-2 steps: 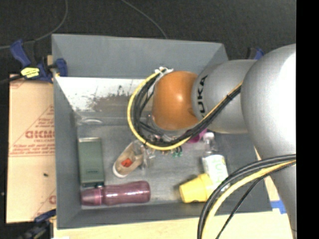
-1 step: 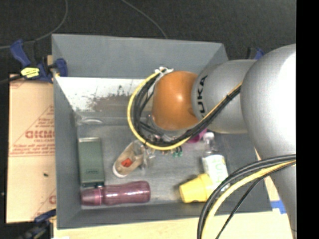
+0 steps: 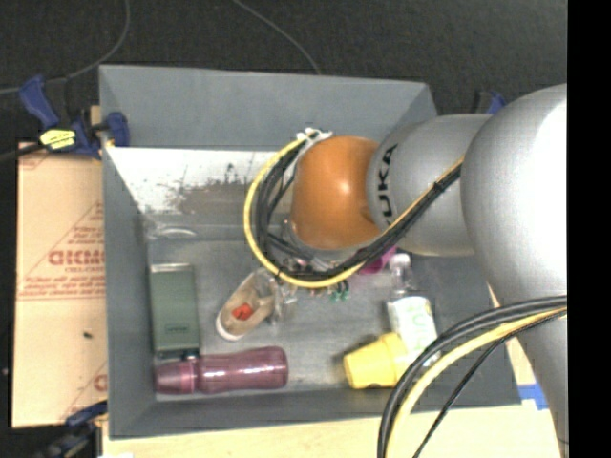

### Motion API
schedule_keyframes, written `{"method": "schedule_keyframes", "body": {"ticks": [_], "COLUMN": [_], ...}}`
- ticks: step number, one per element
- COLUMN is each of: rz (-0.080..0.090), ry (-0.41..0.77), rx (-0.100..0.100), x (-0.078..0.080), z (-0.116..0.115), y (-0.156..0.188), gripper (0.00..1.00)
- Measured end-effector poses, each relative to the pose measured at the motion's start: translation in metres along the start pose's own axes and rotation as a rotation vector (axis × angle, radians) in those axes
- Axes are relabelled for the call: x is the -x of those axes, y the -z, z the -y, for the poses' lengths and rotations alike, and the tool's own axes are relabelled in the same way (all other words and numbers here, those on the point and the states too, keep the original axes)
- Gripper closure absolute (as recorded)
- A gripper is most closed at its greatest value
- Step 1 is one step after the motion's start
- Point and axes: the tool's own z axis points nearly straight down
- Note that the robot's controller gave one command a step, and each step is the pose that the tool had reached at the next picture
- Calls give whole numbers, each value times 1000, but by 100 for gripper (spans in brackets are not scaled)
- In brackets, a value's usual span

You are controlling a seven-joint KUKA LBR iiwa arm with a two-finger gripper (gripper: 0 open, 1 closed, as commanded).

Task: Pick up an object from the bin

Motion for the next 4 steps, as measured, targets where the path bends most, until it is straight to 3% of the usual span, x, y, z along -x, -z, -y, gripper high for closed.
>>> {"method": "schedule_keyframes", "body": {"ticks": [1,2,3,4], "rz": [2,2,8,2], "ry": [-6,-6,16,-3], "rx": [1,1,-1,0], "x": [28,28,37,34], "z": [-45,-45,-43,-33], "y": [57,57,122,168], "gripper": [100,100,100,100]}}
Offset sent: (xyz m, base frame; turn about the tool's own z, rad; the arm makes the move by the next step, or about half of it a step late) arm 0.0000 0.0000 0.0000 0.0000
